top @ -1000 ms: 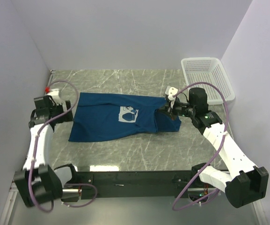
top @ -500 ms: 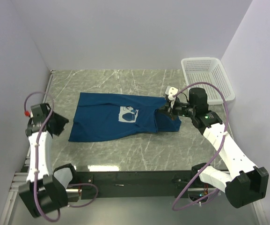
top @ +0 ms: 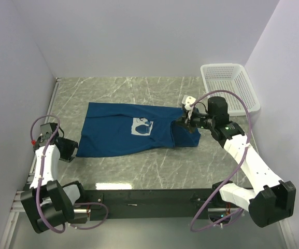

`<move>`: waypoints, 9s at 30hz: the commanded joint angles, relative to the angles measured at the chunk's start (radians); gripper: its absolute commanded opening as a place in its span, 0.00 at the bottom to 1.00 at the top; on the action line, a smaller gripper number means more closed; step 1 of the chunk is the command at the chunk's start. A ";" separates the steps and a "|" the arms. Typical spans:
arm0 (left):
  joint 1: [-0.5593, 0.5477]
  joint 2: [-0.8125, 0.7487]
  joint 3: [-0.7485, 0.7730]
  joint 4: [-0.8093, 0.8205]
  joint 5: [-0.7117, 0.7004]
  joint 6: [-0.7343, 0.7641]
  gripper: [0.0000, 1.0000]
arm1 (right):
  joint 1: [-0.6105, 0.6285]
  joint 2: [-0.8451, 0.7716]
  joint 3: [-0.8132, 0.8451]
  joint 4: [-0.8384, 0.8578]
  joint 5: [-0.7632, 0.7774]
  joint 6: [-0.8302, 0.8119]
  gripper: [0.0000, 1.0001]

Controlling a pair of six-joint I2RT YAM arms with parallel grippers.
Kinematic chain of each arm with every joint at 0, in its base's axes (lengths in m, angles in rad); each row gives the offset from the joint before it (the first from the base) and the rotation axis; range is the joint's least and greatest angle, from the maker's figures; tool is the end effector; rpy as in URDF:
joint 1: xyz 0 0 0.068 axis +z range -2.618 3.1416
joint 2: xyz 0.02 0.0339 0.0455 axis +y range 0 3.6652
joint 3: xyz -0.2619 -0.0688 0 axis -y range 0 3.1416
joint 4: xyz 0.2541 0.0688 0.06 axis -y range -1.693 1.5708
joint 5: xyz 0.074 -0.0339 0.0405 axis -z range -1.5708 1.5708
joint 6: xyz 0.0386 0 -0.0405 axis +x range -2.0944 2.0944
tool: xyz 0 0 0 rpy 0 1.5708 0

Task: Fold and stack the t-shirts
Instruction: Fold the tshirt

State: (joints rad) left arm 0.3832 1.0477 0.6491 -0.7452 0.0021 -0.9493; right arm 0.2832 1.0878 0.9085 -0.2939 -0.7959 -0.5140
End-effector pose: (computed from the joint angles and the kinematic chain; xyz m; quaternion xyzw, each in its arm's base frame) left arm 0.1793 0.0722 0.1946 -0.6038 0.7684 -0.0602 0.2032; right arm 0.2314 0.0961 0.3131 -0.4916 0.6464 0.2730 0.5158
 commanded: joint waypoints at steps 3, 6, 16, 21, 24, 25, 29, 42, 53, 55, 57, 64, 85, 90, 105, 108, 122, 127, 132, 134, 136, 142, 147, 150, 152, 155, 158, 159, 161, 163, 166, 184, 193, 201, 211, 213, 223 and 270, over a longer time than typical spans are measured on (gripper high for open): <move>0.005 0.066 -0.023 0.064 -0.021 -0.026 0.53 | -0.007 0.015 0.009 0.007 0.014 0.005 0.00; 0.006 0.112 -0.042 0.107 -0.011 -0.028 0.47 | -0.007 0.018 0.009 0.007 0.020 0.005 0.00; 0.014 0.182 -0.063 0.161 0.001 -0.022 0.47 | -0.007 0.030 0.012 0.004 0.027 0.000 0.00; 0.026 0.238 -0.071 0.214 -0.021 -0.011 0.34 | -0.007 0.031 0.010 -0.001 0.026 0.000 0.00; 0.033 0.242 -0.066 0.237 -0.011 0.006 0.24 | -0.007 0.030 0.010 -0.001 0.026 -0.001 0.00; 0.031 0.238 -0.068 0.242 -0.011 0.012 0.20 | -0.007 0.032 0.012 -0.001 0.026 -0.003 0.00; 0.036 0.184 -0.068 0.248 0.053 0.044 0.06 | -0.007 0.037 0.013 -0.010 0.027 -0.006 0.00; 0.040 -0.038 -0.062 0.195 0.305 -0.040 0.01 | -0.009 -0.017 0.035 -0.044 0.076 -0.066 0.00; 0.141 -0.068 -0.017 0.185 0.315 -0.088 0.01 | -0.035 -0.003 0.099 -0.030 0.214 -0.058 0.00; 0.151 -0.034 -0.025 0.210 0.335 -0.097 0.00 | -0.044 0.014 0.104 -0.024 0.234 -0.058 0.00; 0.152 -0.009 -0.031 0.231 0.352 -0.104 0.00 | -0.049 0.038 0.110 -0.018 0.245 -0.060 0.00; 0.154 0.110 0.006 0.296 0.400 -0.100 0.00 | -0.088 0.078 0.115 0.010 0.256 -0.049 0.00; 0.154 0.336 0.144 0.379 0.455 -0.112 0.01 | -0.124 0.185 0.178 0.033 0.231 -0.043 0.00; 0.151 0.405 0.204 0.376 0.450 -0.092 0.01 | -0.125 0.196 0.185 0.036 0.239 -0.041 0.00; 0.040 0.545 0.293 0.426 0.441 -0.141 0.01 | -0.133 0.221 0.196 0.044 0.250 -0.040 0.00; 0.037 0.555 0.310 0.425 0.437 -0.149 0.01 | -0.136 0.225 0.199 0.052 0.262 -0.037 0.00; 0.031 0.632 0.356 0.441 0.417 -0.172 0.01 | -0.150 0.265 0.210 0.059 0.293 -0.023 0.00; 0.025 0.643 0.372 0.445 0.420 -0.175 0.01 | -0.153 0.270 0.210 0.062 0.294 -0.023 0.00; 0.017 0.650 0.389 0.440 0.418 -0.180 0.01 | -0.156 0.274 0.207 0.064 0.294 -0.021 0.00; 0.014 0.652 0.394 0.441 0.420 -0.181 0.01 | -0.156 0.276 0.207 0.065 0.294 -0.021 0.00; 0.014 0.657 0.397 0.443 0.420 -0.183 0.01 | -0.156 0.277 0.208 0.065 0.296 -0.020 0.00; 0.008 0.666 0.406 0.449 0.423 -0.192 0.01 | -0.159 0.290 0.219 0.064 0.294 -0.020 0.00; 0.006 0.672 0.420 0.440 0.426 -0.192 0.01 | -0.161 0.294 0.224 0.065 0.294 -0.021 0.00; 0.006 0.675 0.426 0.441 0.427 -0.193 0.01 | -0.162 0.296 0.224 0.065 0.296 -0.021 0.00; 0.006 0.675 0.426 0.443 0.429 -0.195 0.01 | -0.162 0.297 0.224 0.065 0.296 -0.021 0.00; 0.006 0.678 0.426 0.445 0.430 -0.195 0.01 | -0.164 0.299 0.224 0.065 0.296 -0.023 0.00; 0.008 0.683 0.425 0.446 0.430 -0.197 0.01 | -0.165 0.302 0.227 0.064 0.294 -0.021 0.00; 0.008 0.681 0.425 0.446 0.432 -0.197 0.01 | -0.165 0.304 0.230 0.064 0.293 -0.021 0.00; 0.008 0.684 0.426 0.446 0.432 -0.197 0.01 | -0.165 0.307 0.233 0.064 0.293 -0.021 0.00; 0.006 0.684 0.429 0.445 0.430 -0.197 0.01 | -0.164 0.308 0.234 0.064 0.291 -0.020 0.00; 0.005 0.689 0.434 0.446 0.432 -0.203 0.01 | -0.167 0.308 0.233 0.065 0.291 -0.020 0.00; -0.030 0.698 0.555 0.501 0.507 -0.284 0.67 | -0.167 0.323 0.237 0.059 0.274 -0.018 0.00; -0.027 0.677 0.567 0.382 0.466 -0.070 0.65 | -0.167 0.316 0.230 0.062 0.270 -0.020 0.00; -0.013 0.595 0.505 0.333 0.306 0.277 0.62 | -0.167 0.317 0.219 0.067 0.259 -0.018 0.00; -0.018 0.738 0.560 0.268 0.409 0.483 0.53 | -0.167 0.307 0.204 0.075 0.256 -0.018 0.00; -0.023 0.750 0.563 0.267 0.433 0.491 0.52 | -0.167 0.311 0.208 0.070 0.254 -0.018 0.00; -0.050 0.819 0.604 0.230 0.480 0.524 0.50 | -0.167 0.308 0.204 0.071 0.253 -0.020 0.00; 0.051 0.597 0.350 0.253 0.432 0.474 0.42 | -0.167 0.288 0.201 0.075 0.233 -0.020 0.00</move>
State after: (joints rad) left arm 0.4282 1.7237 1.0119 -0.5198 0.4397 -0.4644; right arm 0.1257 1.4052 1.0939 -0.2680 -0.5476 -0.5396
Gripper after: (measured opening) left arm 0.381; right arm 0.010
